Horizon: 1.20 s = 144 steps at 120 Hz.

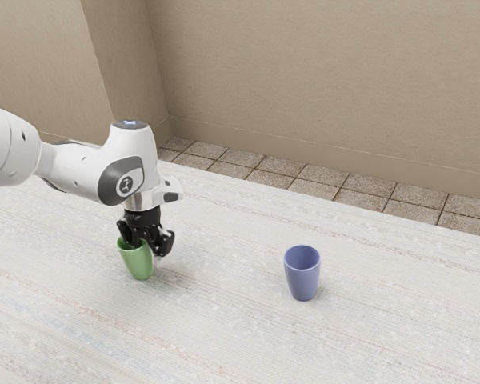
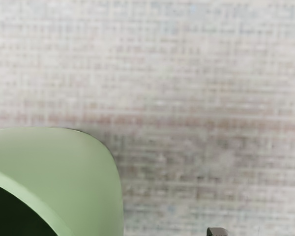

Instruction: Place the left cup onto the right cup

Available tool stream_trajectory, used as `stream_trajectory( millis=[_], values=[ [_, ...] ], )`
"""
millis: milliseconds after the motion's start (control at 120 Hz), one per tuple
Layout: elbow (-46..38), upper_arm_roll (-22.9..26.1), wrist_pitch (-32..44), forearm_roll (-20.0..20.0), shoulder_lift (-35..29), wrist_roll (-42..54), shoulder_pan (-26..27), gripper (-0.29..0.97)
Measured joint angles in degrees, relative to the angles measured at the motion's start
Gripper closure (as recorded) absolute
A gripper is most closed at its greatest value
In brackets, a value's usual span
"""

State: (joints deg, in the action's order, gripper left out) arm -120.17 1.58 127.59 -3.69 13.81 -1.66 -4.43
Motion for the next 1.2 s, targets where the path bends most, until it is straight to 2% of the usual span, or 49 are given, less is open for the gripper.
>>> stream_trajectory(
  millis=[142,300,1200],
  values=[
    [0.00,0.00,-0.02,-0.01,0.01,-0.10,-0.05,0.63],
    [0.00,-0.08,-0.03,-0.10,-0.02,-0.23,-0.13,0.73],
    [2.32,-0.09,-1.72,-1.16,-1.64,-1.32,0.11,0.78]
  ],
)
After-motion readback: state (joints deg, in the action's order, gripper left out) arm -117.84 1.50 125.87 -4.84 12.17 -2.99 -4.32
